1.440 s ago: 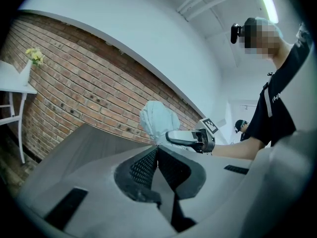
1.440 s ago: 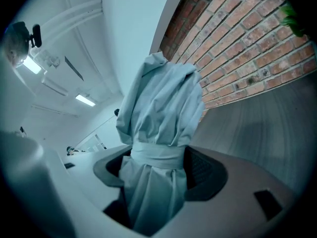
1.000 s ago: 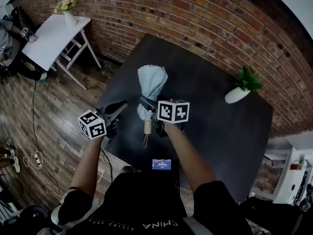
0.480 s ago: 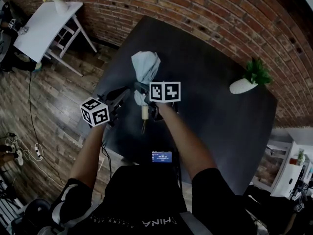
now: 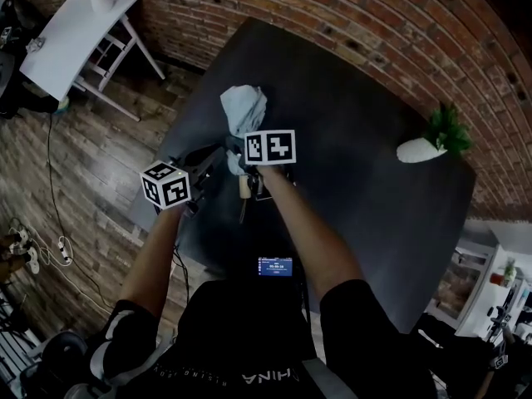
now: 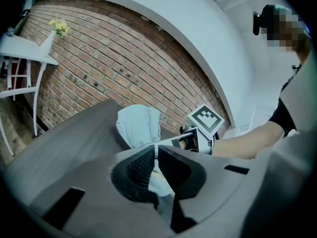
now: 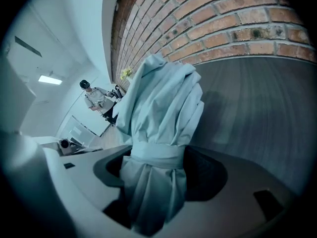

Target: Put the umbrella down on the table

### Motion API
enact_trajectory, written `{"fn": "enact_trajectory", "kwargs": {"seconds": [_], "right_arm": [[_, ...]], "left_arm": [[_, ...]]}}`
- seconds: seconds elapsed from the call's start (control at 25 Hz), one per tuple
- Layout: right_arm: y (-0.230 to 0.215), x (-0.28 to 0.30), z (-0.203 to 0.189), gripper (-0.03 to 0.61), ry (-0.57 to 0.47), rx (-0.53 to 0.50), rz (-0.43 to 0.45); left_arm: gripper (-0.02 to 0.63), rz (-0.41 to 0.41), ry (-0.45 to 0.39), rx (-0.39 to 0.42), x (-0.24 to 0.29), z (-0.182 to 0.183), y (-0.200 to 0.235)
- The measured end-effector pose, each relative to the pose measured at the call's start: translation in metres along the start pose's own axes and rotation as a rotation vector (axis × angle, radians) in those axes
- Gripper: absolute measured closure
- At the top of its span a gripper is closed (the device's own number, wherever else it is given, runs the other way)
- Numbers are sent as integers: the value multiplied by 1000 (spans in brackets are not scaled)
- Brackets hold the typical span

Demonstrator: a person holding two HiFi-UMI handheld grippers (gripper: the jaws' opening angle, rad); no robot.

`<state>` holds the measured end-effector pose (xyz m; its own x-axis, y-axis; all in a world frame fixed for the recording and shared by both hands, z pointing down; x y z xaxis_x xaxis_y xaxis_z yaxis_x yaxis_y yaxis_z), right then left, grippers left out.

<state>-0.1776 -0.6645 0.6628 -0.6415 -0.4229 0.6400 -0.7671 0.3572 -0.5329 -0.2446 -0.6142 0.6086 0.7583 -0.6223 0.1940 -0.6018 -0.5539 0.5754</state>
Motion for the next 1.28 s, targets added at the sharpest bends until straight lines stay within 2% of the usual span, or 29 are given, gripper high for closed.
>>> {"fn": "enact_trajectory", "kwargs": {"seconds": [0.44,1.28], "right_arm": [[-15,14,-17,272,35,7,-58],[-9,21,-19,270,25,-59,-104]], "left_arm": [[610,45,9,-39,0,-13,17],[609,59,-11,-70,-4,-18,17]]}}
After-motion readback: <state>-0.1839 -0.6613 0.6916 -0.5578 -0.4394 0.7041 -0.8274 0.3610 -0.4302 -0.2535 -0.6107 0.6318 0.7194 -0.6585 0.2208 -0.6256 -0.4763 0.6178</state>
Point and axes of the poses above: the fingertips, and each gripper's own axes: x forward along the fingers, y to its left, z out of its top, the point moved 2 cm from there along -x, backward along the fingers, and after that the axes turned 5 degrees about -y, right-handed, at the moved point
